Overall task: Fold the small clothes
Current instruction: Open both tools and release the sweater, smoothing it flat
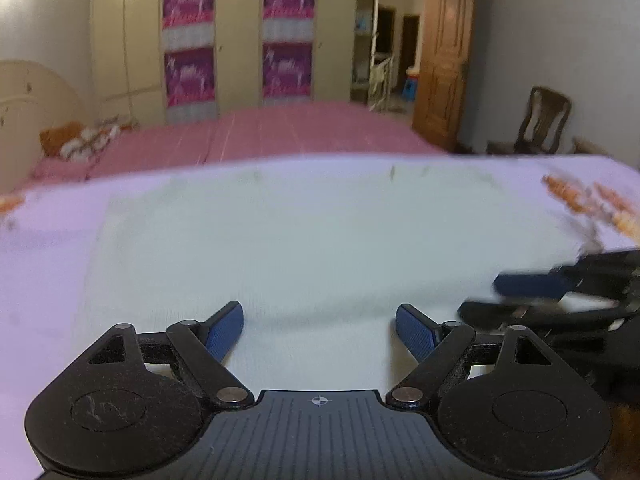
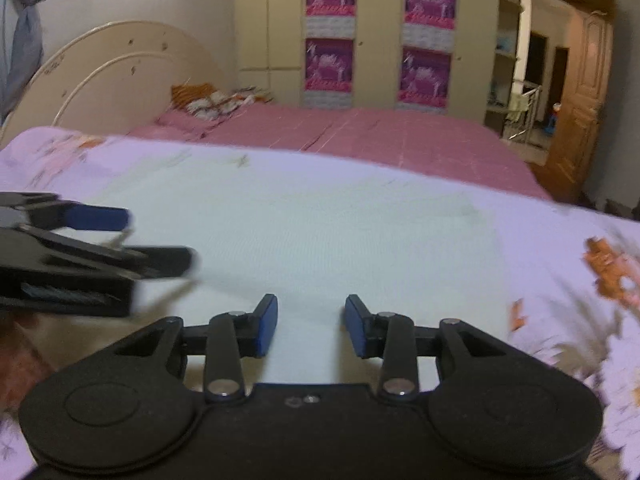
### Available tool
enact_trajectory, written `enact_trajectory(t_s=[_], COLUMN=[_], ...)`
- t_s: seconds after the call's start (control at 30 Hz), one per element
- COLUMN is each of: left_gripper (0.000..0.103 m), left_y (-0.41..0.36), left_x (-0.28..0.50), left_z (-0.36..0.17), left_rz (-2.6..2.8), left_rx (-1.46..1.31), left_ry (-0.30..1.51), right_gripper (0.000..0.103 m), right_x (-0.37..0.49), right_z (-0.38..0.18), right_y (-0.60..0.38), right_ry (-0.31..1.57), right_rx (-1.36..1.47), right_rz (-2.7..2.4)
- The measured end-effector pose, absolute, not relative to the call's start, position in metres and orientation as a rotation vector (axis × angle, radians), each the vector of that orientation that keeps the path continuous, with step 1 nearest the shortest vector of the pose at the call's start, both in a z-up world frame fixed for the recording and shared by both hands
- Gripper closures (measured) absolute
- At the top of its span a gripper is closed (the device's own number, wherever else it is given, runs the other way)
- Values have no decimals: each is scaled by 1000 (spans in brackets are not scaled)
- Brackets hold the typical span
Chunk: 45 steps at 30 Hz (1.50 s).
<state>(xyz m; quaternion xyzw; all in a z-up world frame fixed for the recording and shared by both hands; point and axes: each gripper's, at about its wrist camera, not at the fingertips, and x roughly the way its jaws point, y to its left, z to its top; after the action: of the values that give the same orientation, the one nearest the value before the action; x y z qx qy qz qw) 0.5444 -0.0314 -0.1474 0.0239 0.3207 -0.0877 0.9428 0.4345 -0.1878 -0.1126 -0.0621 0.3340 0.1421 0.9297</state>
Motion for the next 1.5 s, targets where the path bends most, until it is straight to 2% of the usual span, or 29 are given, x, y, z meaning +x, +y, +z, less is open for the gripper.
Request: enact_trajectory(t_s=[0.33,0.67,0.87,1.1,1.5], left_gripper=[19,20,19,19,20], left_y=[-21,-26,-23,33,33], left_x=[507,464,460,445,449], left_z=[-145,-144,-149,-152,-148], left_rz=[-152,-94,-89,-36,24], left_rx=[0,7,63,-17,-47], left_ry=[653,639,651,654,635], right_gripper=[65,67,67,67,68], right_x=[403,355,356,337,331], right_z=[-103,-103,-105,-104,-99], right_y=[-206,-189,-188,-236,-249], right_ry=[706,677,702,712,693], right_rx=[-63,-99,-114,-150,-84], right_rz=[251,261,280,165,122])
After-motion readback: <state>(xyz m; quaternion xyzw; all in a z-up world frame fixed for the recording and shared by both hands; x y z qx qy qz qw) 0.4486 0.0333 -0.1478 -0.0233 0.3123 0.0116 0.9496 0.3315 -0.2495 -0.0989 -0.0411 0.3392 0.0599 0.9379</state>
